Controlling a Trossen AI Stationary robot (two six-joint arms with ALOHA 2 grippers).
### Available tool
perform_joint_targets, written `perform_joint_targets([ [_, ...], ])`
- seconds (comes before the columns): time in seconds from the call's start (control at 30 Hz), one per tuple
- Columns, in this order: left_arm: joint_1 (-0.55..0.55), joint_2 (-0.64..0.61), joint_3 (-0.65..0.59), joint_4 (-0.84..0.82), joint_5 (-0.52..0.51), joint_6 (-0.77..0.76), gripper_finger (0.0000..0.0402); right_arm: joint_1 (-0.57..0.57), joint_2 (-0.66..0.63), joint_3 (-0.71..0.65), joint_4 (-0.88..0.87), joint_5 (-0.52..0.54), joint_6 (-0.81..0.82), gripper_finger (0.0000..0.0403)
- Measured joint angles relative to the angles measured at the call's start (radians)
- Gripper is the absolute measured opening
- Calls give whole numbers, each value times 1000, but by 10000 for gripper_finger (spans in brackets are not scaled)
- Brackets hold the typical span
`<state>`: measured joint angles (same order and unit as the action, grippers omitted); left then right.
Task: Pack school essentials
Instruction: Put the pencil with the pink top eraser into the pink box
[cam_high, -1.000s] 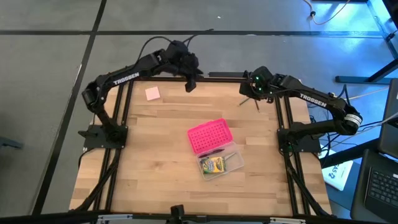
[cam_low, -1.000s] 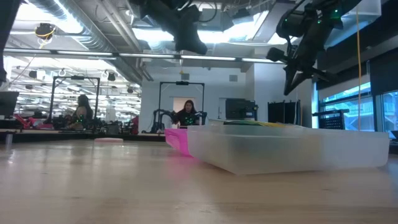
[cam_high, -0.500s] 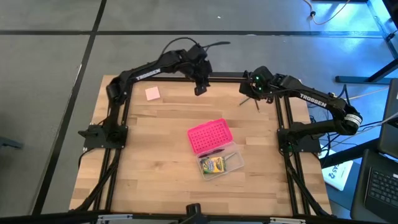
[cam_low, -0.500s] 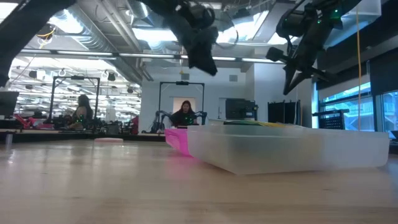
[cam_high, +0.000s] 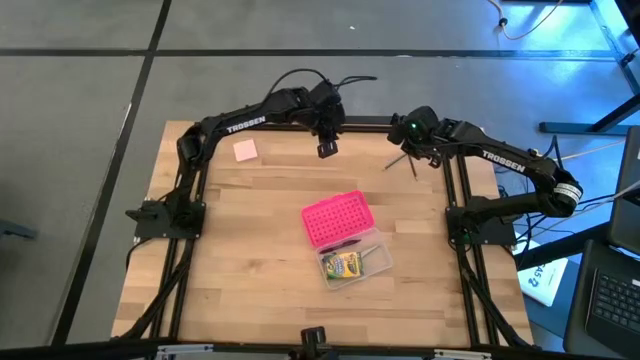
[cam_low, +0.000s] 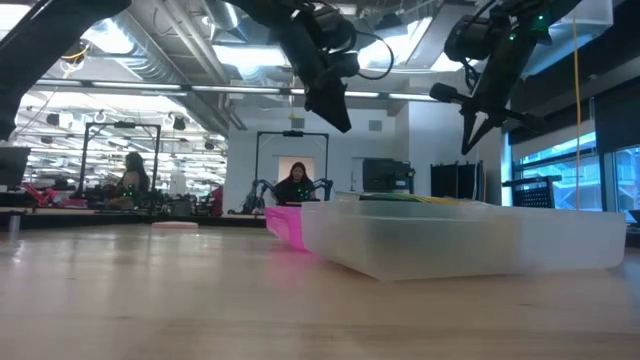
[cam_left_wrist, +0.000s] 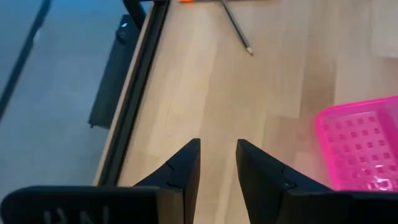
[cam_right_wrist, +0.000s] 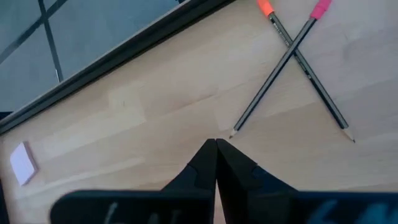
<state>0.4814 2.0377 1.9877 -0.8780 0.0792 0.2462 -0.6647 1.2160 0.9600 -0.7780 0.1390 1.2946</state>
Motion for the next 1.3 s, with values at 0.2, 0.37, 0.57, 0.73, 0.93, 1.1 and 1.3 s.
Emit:
perform_joint_targets([
  [0.2,-19,0,0,1,-40,-1,96,0,0,0,0,0,2,12],
  [0.37,-34,0,0,3,-43,-1,96,0,0,0,0,0,1,12],
  [0.57,-46,0,0,42,24,-1,96,0,0,0,-1,0,0,12],
  [0.73,-17,-1,-24,105,268,41,96,0,0,0,-1,0,-15,12],
  [0.93,24,-2,-35,134,350,11,96,0,0,0,-1,1,-16,12],
  [1.1,30,-2,-35,141,356,10,96,0,0,0,-1,1,-16,12],
  [1.3,21,-2,-35,141,345,43,96,0,0,0,-1,1,-16,12],
])
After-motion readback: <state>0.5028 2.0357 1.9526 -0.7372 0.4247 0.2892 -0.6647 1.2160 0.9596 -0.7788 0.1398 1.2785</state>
